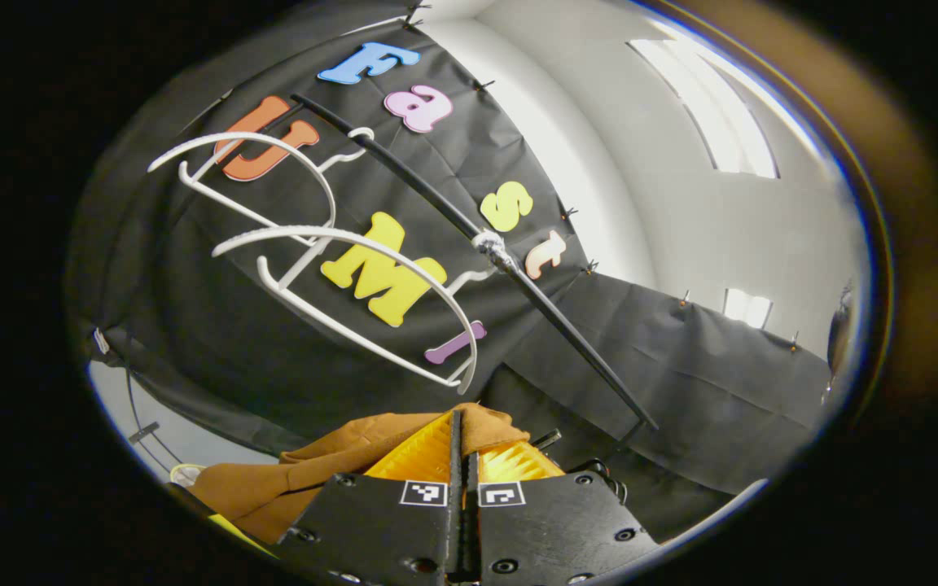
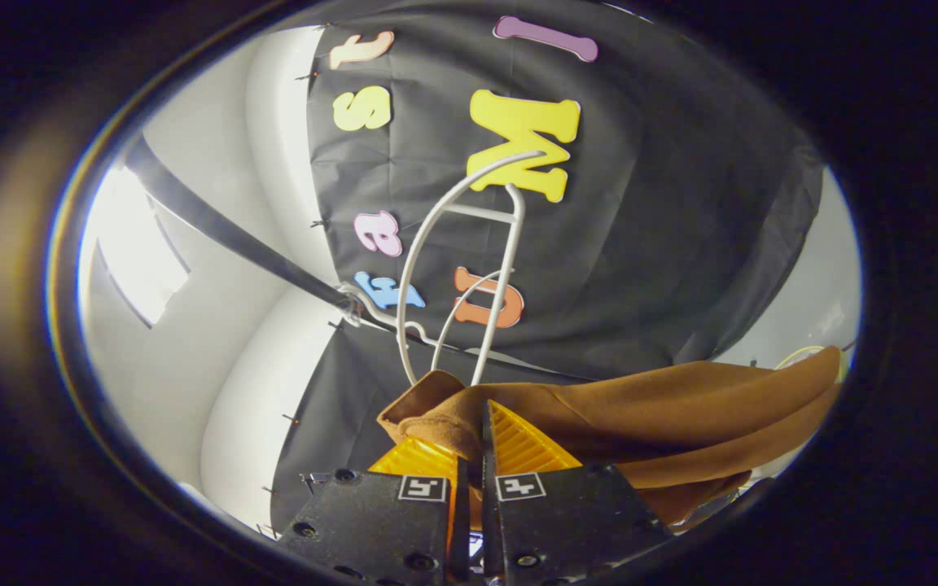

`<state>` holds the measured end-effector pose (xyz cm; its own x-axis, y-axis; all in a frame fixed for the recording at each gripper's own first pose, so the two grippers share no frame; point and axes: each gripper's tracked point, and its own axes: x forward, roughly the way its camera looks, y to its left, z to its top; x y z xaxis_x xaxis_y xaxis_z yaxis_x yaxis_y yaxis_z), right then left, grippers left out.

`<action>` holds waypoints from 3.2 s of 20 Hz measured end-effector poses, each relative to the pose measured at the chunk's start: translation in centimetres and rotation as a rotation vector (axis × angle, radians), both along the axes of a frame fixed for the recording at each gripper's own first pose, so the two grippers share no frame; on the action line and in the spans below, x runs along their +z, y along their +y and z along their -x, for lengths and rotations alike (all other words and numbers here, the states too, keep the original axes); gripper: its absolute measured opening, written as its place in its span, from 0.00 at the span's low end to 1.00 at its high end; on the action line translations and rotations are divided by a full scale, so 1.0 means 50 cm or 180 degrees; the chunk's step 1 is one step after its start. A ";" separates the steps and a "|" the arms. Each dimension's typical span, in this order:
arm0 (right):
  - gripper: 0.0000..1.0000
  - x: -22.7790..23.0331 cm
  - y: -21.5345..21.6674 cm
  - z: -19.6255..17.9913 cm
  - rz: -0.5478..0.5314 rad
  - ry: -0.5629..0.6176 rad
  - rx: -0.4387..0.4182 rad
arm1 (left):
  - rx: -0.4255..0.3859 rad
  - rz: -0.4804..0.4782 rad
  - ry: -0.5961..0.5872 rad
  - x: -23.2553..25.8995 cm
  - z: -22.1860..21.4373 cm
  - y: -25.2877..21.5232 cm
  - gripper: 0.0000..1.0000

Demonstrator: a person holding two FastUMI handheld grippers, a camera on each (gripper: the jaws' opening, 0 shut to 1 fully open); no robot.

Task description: Grasp the clothes on the hanger with both hands and then place them into the laundry hamper below.

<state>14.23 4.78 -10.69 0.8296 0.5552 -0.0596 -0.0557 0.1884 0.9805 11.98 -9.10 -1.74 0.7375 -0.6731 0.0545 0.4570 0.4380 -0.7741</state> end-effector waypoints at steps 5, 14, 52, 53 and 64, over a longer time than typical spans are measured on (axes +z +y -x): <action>0.09 -0.106 -0.004 0.014 0.0097 0.0357 -0.0080 | -0.0113 -0.0174 0.0222 -0.099 0.015 -0.026 0.00; 0.09 -0.373 0.039 0.046 0.0627 0.1241 0.0028 | 0.0019 -0.0482 0.1132 -0.359 0.045 0.010 0.00; 0.77 -0.108 -0.209 0.215 0.3999 0.0290 -0.0753 | 0.1240 -0.2561 0.0794 -0.166 0.101 0.123 0.96; 0.78 -0.073 -0.212 0.226 0.4013 0.0174 -0.0825 | 0.1305 -0.2556 0.0695 -0.139 0.103 0.123 0.96; 0.80 0.129 -0.259 0.279 0.4061 -0.0626 -0.1112 | 0.1870 -0.2494 -0.0099 0.100 0.231 0.107 0.89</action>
